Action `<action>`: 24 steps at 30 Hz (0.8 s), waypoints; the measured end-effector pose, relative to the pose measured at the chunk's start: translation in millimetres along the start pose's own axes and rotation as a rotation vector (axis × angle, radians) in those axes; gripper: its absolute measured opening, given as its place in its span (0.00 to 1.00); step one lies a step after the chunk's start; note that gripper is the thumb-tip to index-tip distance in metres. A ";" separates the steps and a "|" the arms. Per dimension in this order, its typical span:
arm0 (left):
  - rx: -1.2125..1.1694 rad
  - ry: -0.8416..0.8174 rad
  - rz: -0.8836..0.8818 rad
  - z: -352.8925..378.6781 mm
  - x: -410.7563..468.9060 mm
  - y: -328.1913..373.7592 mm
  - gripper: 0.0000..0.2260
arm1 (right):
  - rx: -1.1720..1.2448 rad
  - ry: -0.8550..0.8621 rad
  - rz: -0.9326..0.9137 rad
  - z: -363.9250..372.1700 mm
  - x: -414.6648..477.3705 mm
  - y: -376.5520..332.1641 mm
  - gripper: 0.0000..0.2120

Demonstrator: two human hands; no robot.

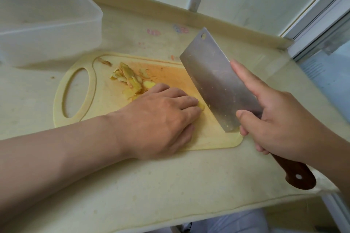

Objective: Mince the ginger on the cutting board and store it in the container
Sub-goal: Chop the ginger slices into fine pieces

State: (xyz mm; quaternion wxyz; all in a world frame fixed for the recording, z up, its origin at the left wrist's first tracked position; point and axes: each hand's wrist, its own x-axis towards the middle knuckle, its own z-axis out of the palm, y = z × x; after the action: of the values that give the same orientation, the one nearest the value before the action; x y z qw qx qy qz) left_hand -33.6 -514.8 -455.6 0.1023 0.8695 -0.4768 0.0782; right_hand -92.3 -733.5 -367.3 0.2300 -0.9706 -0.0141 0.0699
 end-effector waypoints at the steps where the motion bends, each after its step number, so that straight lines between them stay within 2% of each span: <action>1: 0.002 0.007 0.004 -0.2 0.0 -0.1 0.23 | 0.003 0.001 0.002 -0.1 -0.6 -0.3 0.44; 7: 0.088 0.044 -0.046 0.3 -1.1 2.2 0.22 | 0.032 0.003 0.035 -0.8 -4.0 0.5 0.44; 16: 0.007 -0.006 -0.011 1.4 2.6 -0.8 0.23 | 0.108 0.012 0.046 -1.0 -5.6 7.8 0.44; 24: 0.010 0.082 0.045 0.5 -0.8 -0.2 0.20 | 0.115 0.011 0.031 0.3 -12.9 4.2 0.45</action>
State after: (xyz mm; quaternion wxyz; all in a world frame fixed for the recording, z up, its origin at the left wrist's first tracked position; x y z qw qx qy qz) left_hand -33.8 -514.2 -456.3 0.1156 0.8550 -0.4915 0.1184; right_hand -105.1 -737.9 -367.8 0.2844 -0.9562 0.0064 0.0691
